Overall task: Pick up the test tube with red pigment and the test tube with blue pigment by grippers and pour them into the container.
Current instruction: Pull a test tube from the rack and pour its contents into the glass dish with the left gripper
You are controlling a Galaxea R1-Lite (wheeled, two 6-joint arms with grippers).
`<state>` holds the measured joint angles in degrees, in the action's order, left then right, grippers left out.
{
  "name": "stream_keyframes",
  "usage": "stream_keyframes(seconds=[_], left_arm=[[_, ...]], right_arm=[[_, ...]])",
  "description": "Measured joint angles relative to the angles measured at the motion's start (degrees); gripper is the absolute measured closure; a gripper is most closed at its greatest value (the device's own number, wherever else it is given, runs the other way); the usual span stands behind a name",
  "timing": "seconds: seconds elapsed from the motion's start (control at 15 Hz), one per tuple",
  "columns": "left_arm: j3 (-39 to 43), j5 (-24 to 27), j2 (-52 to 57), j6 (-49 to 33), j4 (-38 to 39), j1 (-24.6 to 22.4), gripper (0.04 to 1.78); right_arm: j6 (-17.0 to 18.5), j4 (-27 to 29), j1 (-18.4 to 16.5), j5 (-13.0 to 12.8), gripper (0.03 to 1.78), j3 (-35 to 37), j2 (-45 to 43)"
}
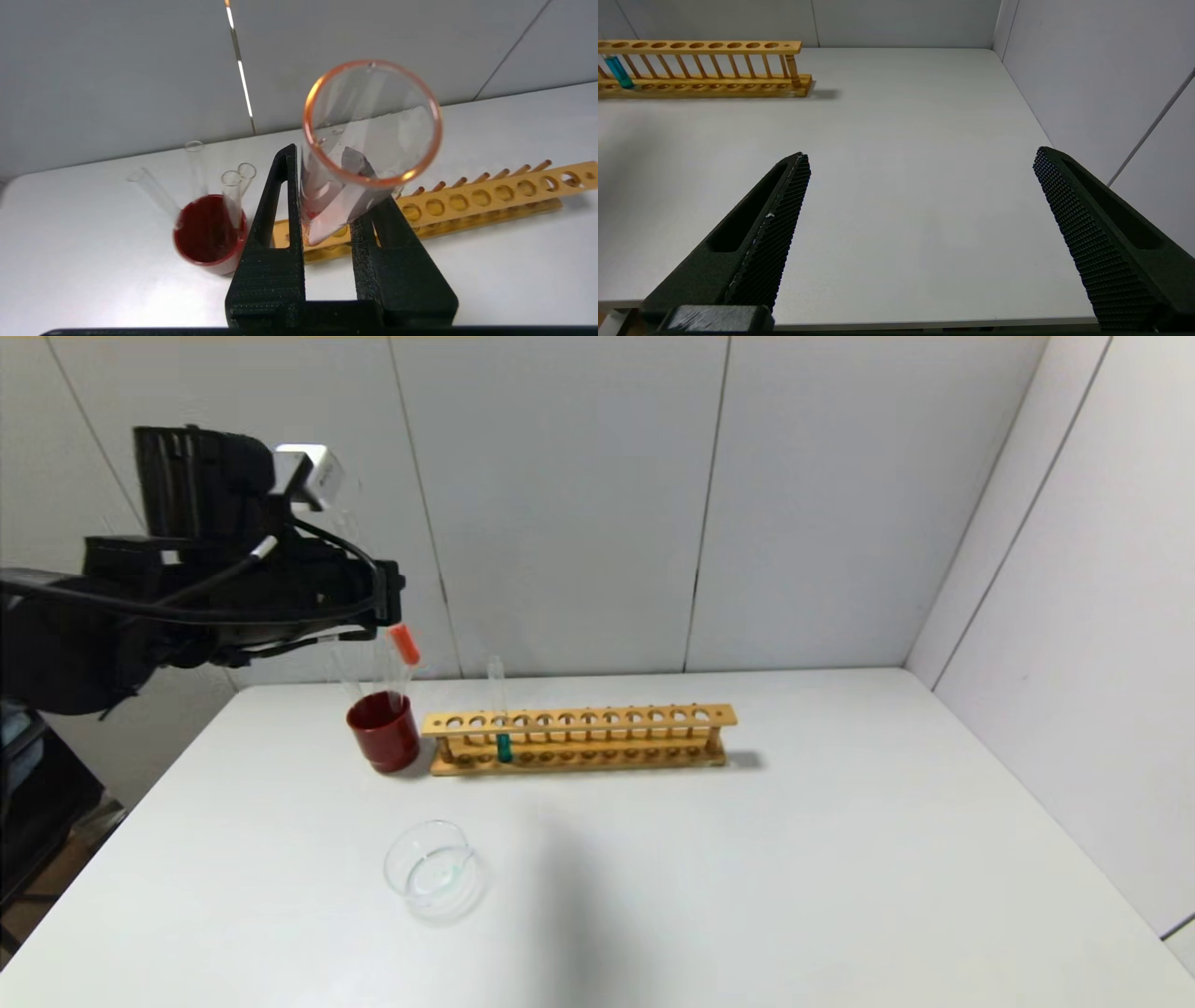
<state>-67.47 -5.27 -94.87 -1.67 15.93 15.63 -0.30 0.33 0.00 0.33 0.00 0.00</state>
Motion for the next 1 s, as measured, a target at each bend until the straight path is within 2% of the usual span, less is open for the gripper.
stream_keyframes(seconds=[0.33, 0.47, 0.67, 0.87, 1.0], left_arm=[[15.8, 0.9, 13.4, 12.1, -0.2, -0.5, 1.49], [21.1, 3.6, 17.1, 16.7, -0.4, -1.5, 1.49], [26.3, 13.1, 19.6, 24.5, -0.2, -6.6, 1.49], [29.0, 25.2, 20.2, 35.1, -0.4, -12.6, 1.49], [29.6, 31.0, 20.0, 42.2, -1.3, -14.6, 1.49]], right_arm=[[0.0, 0.0, 0.0, 0.0, 0.06, 0.0, 0.0], [0.0, 0.0, 0.0, 0.0, 0.06, 0.0, 0.0], [0.0, 0.0, 0.0, 0.0, 0.06, 0.0, 0.0], [0.0, 0.0, 0.0, 0.0, 0.06, 0.0, 0.0], [0.0, 0.0, 0.0, 0.0, 0.06, 0.0, 0.0]])
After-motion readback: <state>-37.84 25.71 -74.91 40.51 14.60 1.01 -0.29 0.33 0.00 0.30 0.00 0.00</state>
